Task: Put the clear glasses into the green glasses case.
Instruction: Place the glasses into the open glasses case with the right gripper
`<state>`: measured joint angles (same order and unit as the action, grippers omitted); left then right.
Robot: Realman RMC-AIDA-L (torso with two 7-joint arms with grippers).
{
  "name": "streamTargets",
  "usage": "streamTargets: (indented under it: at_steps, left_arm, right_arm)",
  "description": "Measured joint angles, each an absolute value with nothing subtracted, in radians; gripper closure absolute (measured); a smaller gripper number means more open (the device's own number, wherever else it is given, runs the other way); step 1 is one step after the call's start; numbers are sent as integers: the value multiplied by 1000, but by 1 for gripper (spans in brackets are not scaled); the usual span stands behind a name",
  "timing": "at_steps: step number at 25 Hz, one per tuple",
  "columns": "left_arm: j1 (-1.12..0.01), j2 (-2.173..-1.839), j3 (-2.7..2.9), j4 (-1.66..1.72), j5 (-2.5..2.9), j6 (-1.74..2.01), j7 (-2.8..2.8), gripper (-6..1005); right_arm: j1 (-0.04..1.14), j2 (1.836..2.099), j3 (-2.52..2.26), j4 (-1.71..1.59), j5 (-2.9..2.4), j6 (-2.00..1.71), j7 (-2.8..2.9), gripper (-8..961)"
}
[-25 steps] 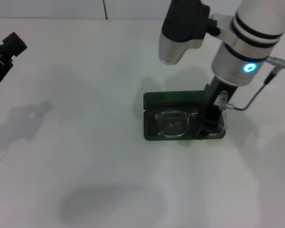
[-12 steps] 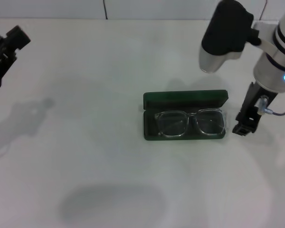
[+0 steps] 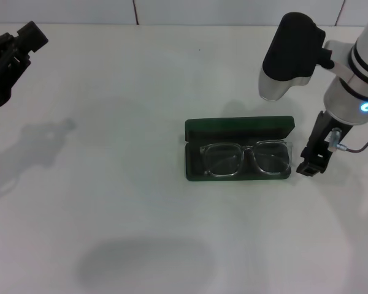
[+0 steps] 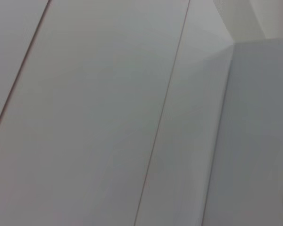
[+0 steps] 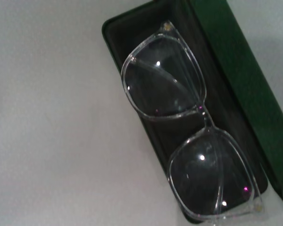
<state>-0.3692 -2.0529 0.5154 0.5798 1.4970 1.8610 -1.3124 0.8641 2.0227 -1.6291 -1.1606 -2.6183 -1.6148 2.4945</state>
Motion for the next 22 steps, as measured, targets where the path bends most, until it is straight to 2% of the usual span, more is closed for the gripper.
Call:
streamTargets:
  at_steps: [22]
  left_arm:
    - [-359,-2055,515,577,1497,1859,-1314,941]
  right_arm:
    - [885,2024,-1626,-1061,-2546,-1503,2416,680]
